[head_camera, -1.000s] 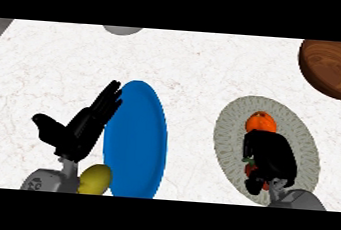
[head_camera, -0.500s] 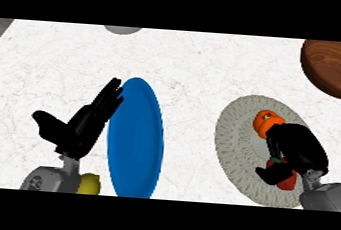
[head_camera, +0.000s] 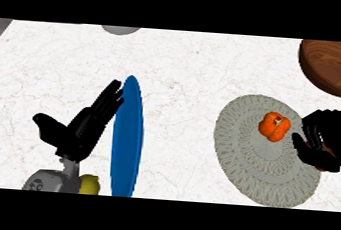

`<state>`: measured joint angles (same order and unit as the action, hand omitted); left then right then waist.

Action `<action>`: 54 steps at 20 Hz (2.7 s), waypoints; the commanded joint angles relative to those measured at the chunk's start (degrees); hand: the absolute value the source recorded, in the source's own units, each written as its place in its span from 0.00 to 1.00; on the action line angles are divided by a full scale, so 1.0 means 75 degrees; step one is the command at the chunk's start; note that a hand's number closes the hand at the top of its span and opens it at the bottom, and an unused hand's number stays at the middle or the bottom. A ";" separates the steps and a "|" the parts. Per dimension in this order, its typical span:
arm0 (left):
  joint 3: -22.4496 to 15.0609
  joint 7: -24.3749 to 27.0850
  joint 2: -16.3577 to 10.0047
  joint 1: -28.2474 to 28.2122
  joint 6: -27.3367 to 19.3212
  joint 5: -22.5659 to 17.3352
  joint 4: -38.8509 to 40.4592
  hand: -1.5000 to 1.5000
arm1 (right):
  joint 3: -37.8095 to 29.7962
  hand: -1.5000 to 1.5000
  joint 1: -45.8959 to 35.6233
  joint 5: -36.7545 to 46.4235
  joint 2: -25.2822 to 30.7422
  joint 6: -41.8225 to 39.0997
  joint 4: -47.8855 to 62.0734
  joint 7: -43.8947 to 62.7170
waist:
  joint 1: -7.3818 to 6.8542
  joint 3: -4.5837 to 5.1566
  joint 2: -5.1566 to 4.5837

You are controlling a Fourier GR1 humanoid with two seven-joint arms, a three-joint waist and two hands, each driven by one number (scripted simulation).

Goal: Pick the bell pepper from the placemat and place it in the bowl

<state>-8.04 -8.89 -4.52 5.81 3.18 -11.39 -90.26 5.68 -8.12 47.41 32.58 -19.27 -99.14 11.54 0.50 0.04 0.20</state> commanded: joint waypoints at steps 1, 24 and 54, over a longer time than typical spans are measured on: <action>0.0200 0.0245 -0.0156 -0.0239 0.0285 -0.0157 0.0080 0.50 | -0.0808 1.00 -0.0015 -0.0599 0.0235 -0.0521 -0.1313 0.0213 | 0.0015 0.0001 0.0003; 0.0091 0.0187 0.0192 0.0147 0.0269 0.0285 0.0369 0.50 | -0.3116 1.00 -0.3678 -0.1289 0.1176 -0.0608 0.1882 -0.0003 | -0.0211 -0.0004 -0.0067; -0.0014 -0.0038 0.0394 0.0588 0.0375 0.0269 0.0237 0.50 | -0.3820 0.00 -0.6584 -0.0025 0.1389 0.2907 1.1132 -0.3501 | -0.0638 -0.0060 -0.0311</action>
<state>-8.24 -9.39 -2.11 9.16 6.61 -9.80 -89.12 -18.90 -56.29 51.23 42.12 3.61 -18.60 -10.20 -4.86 -0.34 -2.15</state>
